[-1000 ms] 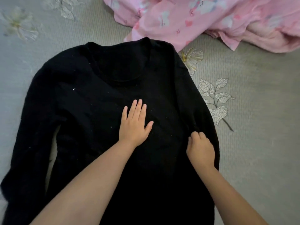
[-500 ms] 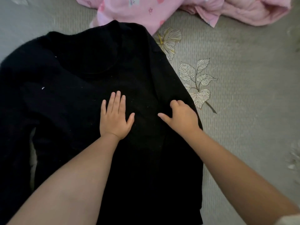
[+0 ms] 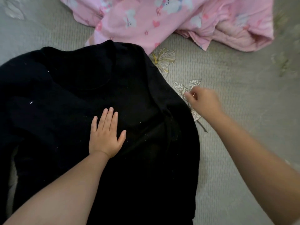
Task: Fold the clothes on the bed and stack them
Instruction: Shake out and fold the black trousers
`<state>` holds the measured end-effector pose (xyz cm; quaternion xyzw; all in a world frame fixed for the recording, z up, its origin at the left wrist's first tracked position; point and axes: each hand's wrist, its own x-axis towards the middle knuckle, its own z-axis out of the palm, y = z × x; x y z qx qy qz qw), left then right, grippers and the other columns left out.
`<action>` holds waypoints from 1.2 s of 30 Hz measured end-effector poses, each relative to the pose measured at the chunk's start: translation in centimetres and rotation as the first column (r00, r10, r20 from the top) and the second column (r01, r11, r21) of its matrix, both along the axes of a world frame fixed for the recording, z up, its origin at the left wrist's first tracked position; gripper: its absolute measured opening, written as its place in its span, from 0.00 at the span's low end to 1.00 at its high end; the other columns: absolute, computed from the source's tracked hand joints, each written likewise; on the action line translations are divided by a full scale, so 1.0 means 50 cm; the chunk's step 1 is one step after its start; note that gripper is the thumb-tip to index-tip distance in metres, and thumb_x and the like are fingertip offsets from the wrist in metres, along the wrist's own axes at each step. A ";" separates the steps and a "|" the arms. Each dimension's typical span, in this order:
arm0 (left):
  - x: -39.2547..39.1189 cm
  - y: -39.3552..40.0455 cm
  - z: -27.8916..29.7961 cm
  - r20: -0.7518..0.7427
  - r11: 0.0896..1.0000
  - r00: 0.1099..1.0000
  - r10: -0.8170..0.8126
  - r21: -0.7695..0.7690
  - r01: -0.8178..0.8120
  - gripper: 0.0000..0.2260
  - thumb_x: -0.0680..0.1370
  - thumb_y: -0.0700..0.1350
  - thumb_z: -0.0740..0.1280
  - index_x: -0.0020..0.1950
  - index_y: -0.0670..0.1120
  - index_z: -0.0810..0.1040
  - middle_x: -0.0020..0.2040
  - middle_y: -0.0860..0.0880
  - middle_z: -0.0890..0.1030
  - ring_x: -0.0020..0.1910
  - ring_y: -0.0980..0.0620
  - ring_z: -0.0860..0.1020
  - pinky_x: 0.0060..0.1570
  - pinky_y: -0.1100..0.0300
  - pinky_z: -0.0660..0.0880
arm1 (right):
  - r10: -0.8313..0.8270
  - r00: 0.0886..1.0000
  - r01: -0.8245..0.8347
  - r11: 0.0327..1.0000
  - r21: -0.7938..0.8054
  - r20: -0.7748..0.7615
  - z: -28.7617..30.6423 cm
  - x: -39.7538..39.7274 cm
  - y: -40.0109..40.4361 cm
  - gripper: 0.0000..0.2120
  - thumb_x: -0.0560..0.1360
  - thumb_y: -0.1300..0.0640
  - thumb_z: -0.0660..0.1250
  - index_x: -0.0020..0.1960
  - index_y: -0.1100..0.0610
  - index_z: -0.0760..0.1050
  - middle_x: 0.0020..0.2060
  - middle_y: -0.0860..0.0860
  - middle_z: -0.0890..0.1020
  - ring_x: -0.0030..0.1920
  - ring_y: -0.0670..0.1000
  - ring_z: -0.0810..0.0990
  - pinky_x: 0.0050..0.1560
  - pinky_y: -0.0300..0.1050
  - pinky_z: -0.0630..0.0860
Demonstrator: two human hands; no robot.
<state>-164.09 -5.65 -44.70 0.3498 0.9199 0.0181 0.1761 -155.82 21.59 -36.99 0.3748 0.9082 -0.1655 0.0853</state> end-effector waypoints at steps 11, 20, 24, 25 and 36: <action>0.000 0.001 -0.001 0.020 1.000 1.000 0.004 0.026 -0.004 0.31 0.76 0.54 0.59 0.74 0.41 0.54 0.75 0.44 0.54 0.71 0.54 0.44 0.69 0.54 0.37 | -0.376 0.920 0.370 0.926 -0.068 -0.113 -0.038 0.062 -0.025 0.11 0.76 0.60 0.61 0.49 0.67 0.77 0.46 0.65 0.80 0.49 0.63 0.77 0.39 0.46 0.61; 0.003 0.002 0.006 0.030 0.999 1.000 0.004 -0.051 -0.002 0.31 0.78 0.56 0.52 0.74 0.43 0.45 0.76 0.47 0.44 0.71 0.56 0.36 0.69 0.54 0.32 | -0.440 0.874 0.437 0.897 -0.062 -0.207 -0.012 -0.004 0.138 0.21 0.77 0.55 0.60 0.68 0.61 0.64 0.62 0.60 0.73 0.62 0.58 0.71 0.61 0.47 0.66; 0.004 0.002 0.004 0.012 1.000 1.000 0.013 -0.022 -0.013 0.31 0.77 0.55 0.54 0.75 0.43 0.48 0.76 0.46 0.47 0.73 0.54 0.40 0.68 0.55 0.32 | -0.365 0.931 0.365 0.921 0.140 -0.027 -0.034 0.099 -0.023 0.34 0.70 0.44 0.68 0.67 0.64 0.63 0.58 0.62 0.71 0.58 0.62 0.71 0.55 0.55 0.70; 0.004 0.001 0.003 0.006 1.000 1.000 0.009 -0.020 -0.009 0.31 0.77 0.55 0.54 0.75 0.43 0.49 0.76 0.46 0.48 0.73 0.54 0.40 0.68 0.55 0.33 | -0.362 0.930 0.350 0.925 0.149 0.064 -0.043 0.126 -0.078 0.37 0.69 0.42 0.69 0.67 0.64 0.62 0.57 0.62 0.71 0.56 0.62 0.73 0.52 0.54 0.71; -0.020 -0.023 0.021 0.137 0.993 0.984 -0.114 0.004 0.115 0.29 0.80 0.55 0.50 0.75 0.43 0.43 0.76 0.45 0.40 0.74 0.50 0.37 0.70 0.52 0.36 | -0.391 0.883 0.371 0.920 -0.126 -0.261 0.076 0.129 -0.150 0.12 0.76 0.66 0.60 0.58 0.67 0.76 0.49 0.60 0.81 0.53 0.59 0.77 0.42 0.31 0.63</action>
